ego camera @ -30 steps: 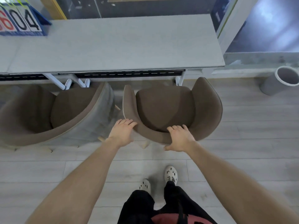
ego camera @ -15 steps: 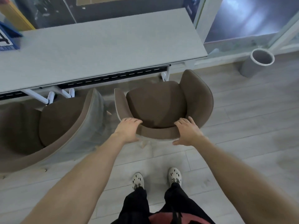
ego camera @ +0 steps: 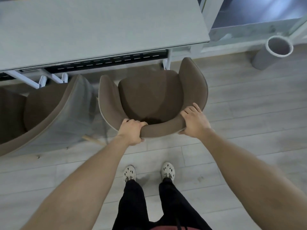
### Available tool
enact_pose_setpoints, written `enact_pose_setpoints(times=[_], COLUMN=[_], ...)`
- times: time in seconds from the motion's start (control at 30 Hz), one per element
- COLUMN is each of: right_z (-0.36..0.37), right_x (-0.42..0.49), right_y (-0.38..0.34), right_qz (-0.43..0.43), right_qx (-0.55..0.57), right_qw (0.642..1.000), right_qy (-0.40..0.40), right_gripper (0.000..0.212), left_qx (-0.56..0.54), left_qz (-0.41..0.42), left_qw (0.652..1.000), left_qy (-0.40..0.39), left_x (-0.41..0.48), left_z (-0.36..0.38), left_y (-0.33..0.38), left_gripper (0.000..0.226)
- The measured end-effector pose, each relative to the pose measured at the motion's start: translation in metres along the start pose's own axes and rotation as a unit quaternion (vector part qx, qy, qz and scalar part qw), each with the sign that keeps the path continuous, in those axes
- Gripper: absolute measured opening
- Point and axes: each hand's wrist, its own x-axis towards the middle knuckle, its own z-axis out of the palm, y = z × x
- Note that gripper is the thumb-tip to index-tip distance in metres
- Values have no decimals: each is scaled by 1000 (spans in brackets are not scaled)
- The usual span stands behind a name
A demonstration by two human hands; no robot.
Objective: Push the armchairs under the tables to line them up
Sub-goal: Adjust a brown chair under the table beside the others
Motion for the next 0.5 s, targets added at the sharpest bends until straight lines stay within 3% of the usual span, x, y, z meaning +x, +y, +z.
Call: enact_pose_setpoints(times=[0.23,0.4,0.5], right_z=[-3,-15,-33], right_x=[-2,-2,1], right_y=[-7,-20,-54], right_qz=[14,18,-7], right_qx=[-10,-17,60], right_qw=[1000,996,989], right_qy=[-20,-91,-132], right_gripper=[96,130,139], left_qx=[-6,-19,-31], left_qz=[-1,14,4], left_qw=[1000,999,1000], left_qy=[-8,-28,0], left_x=[-4,-11,-30], left_z=[-1,-15,-30], left_y=[-1,-5,-26], left_gripper=[84,106,115])
